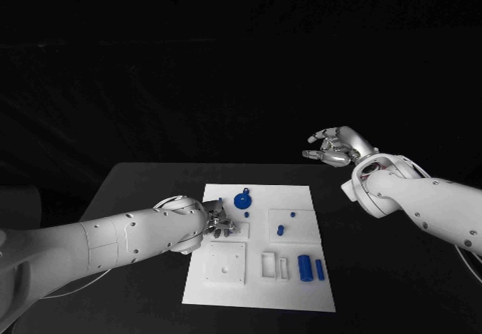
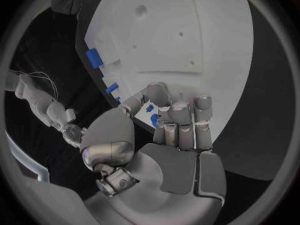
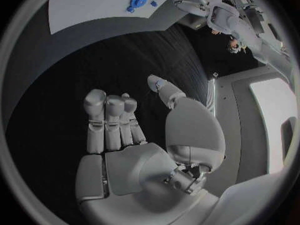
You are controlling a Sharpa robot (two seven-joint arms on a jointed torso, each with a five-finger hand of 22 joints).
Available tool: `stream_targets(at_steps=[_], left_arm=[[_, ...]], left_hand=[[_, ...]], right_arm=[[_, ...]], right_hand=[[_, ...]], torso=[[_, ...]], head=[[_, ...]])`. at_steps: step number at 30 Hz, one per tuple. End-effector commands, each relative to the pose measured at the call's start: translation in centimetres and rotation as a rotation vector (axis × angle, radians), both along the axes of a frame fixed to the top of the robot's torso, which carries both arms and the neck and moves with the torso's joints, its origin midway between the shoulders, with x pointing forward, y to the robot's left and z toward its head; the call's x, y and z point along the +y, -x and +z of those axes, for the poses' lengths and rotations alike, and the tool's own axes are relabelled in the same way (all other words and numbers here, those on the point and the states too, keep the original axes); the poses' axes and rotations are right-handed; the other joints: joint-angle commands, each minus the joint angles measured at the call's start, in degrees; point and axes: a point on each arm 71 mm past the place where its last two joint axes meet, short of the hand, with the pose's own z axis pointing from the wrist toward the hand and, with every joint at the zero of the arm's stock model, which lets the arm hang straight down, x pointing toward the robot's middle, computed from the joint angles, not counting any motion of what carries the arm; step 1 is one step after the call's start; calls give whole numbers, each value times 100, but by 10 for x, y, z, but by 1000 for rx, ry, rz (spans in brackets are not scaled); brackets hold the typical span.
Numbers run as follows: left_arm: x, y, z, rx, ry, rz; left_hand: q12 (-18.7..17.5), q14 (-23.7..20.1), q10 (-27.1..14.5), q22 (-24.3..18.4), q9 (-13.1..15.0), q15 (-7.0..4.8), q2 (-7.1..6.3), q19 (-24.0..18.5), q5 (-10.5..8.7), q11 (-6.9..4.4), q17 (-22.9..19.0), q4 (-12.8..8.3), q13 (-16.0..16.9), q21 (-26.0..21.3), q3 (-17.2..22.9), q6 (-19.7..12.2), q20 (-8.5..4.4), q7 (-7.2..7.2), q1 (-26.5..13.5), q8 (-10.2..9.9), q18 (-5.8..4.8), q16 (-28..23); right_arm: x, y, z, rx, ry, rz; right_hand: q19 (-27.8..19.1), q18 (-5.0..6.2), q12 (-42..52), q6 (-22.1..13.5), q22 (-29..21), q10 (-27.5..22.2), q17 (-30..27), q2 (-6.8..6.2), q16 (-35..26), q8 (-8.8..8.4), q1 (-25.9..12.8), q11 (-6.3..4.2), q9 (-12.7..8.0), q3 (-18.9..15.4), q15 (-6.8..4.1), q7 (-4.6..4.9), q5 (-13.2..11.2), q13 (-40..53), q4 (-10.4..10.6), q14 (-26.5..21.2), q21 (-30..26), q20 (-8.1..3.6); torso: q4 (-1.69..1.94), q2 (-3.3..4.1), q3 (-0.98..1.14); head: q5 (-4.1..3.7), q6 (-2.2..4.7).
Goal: Assemble the parts on the task board
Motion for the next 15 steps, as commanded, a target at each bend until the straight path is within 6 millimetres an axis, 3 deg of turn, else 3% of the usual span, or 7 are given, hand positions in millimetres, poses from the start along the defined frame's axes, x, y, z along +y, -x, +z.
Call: stream_targets(at_steps=[1,12,15], left_arm=[[-2,1,-1,11,1,-8],[-1,0,-1,2,4,1],[0,-1,0,-7,6,9]], left_hand=[[42,-9,-176,-18,11,-132,-115,-49,-160,-116,-17,84,-12,29,-11,526,-888,-262,-51,-23,78,42],[60,-19,-181,-55,23,-135,-267,-66,-265,-115,-50,274,-37,55,-10,523,-889,-263,-131,-25,91,62],[70,-26,-186,-79,32,-137,-341,-75,-413,-116,-71,386,-55,74,6,520,-892,-264,-151,-26,102,73]], right_arm=[[2,-1,0,7,5,12],[1,-1,0,7,5,11],[1,-1,0,7,5,11]], right_hand=[[17,753,34,70,10,-35,-10,46,-22,26,-8,4,7,-40,-32,20,38,-10,9,24,-29,-9],[17,753,36,69,11,-36,-10,44,-22,25,-9,4,6,-43,-31,20,44,-13,8,24,-30,-9],[17,753,36,69,11,-37,-10,43,-22,25,-10,5,6,-44,-31,20,47,-14,8,23,-30,-9]], torso=[[2,1,1],[2,1,-3],[2,1,-8]], head=[[-2,12],[-2,13],[-10,21]])
